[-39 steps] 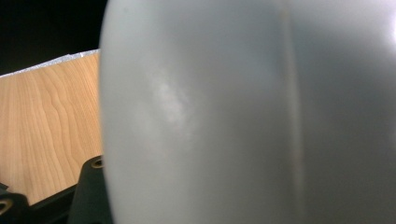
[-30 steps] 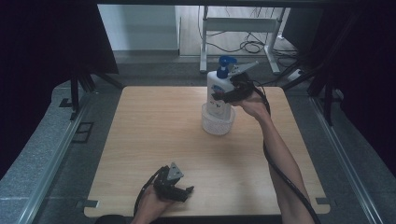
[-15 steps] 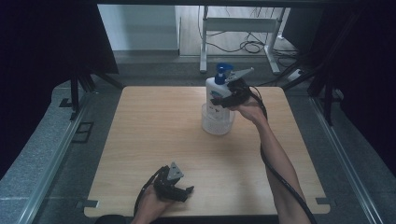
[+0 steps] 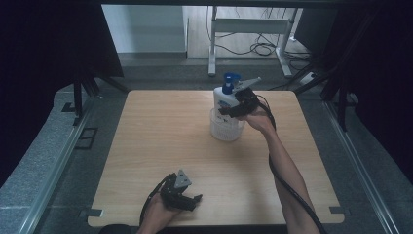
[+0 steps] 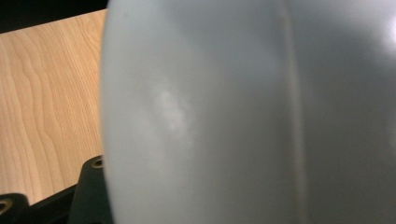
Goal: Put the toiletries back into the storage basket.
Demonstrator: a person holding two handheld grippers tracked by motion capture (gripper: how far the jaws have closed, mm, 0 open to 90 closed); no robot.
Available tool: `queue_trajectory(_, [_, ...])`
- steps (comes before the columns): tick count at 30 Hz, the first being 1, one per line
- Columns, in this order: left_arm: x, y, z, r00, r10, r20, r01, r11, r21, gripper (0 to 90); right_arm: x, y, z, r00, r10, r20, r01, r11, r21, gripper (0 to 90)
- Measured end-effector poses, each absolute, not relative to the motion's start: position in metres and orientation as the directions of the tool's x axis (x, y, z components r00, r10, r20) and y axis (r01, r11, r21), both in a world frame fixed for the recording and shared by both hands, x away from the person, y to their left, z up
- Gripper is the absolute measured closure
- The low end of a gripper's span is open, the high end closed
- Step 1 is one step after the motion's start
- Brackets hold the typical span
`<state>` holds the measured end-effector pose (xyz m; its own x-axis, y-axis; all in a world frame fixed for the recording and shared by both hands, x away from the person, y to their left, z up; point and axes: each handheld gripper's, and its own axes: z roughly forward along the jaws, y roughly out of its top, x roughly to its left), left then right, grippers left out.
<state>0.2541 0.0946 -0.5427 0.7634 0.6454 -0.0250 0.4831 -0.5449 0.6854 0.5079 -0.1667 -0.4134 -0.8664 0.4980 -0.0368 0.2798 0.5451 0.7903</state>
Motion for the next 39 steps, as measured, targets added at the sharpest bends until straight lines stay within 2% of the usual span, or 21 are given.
queue_trajectory(25, [0.254, 0.095, -0.543, 0.763, 0.646, -0.025, 0.484, -0.545, 0.685, 12.6, 0.51, -0.173, -0.432, -0.868, 0.496, 0.003, 0.302, 0.523, 0.797, 35.4])
queue_trajectory(30, [0.254, 0.094, -0.543, 0.762, 0.647, -0.027, 0.484, -0.542, 0.687, 12.6, 0.51, -0.176, -0.426, -0.863, 0.504, 0.028, 0.316, 0.497, 0.808, 27.8])
queue_trajectory(39, [0.254, 0.094, -0.543, 0.763, 0.646, -0.026, 0.484, -0.544, 0.686, 12.6, 0.505, -0.181, -0.42, -0.851, 0.525, -0.001, 0.299, 0.486, 0.821, 16.5])
